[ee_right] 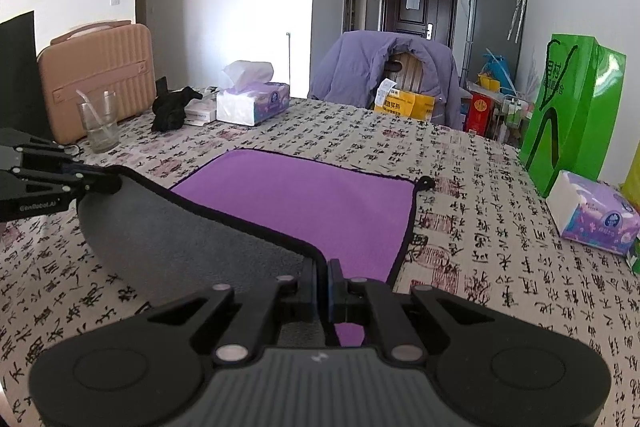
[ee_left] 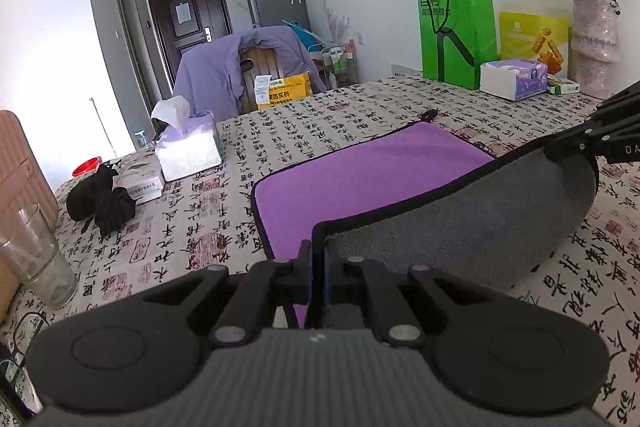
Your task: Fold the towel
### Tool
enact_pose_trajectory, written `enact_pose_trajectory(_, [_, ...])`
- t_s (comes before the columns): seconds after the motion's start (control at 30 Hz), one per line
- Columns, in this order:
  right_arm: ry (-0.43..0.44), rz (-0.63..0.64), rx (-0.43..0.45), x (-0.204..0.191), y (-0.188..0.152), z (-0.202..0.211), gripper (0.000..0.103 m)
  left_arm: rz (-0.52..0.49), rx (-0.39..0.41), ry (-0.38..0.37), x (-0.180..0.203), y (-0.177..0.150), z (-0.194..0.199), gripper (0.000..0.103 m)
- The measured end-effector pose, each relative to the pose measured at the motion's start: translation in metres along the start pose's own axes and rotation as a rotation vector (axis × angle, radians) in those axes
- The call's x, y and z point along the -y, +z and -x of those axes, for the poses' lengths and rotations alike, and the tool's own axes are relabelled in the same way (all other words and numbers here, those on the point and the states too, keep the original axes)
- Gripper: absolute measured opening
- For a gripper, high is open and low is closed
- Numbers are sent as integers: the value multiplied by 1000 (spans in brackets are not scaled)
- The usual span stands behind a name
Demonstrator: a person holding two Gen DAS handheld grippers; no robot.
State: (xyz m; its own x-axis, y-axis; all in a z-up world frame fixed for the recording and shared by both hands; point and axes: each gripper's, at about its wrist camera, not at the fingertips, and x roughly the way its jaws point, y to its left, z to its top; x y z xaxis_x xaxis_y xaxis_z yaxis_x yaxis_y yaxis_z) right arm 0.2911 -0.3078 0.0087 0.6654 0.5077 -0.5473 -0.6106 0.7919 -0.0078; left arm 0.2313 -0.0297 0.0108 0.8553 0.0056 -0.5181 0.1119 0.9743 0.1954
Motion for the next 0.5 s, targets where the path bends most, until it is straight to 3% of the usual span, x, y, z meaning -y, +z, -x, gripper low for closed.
enact_pose_trajectory(0.5, [-9, 3, 7, 11, 20, -17, 5, -4, 14, 13, -9, 17, -19, 6])
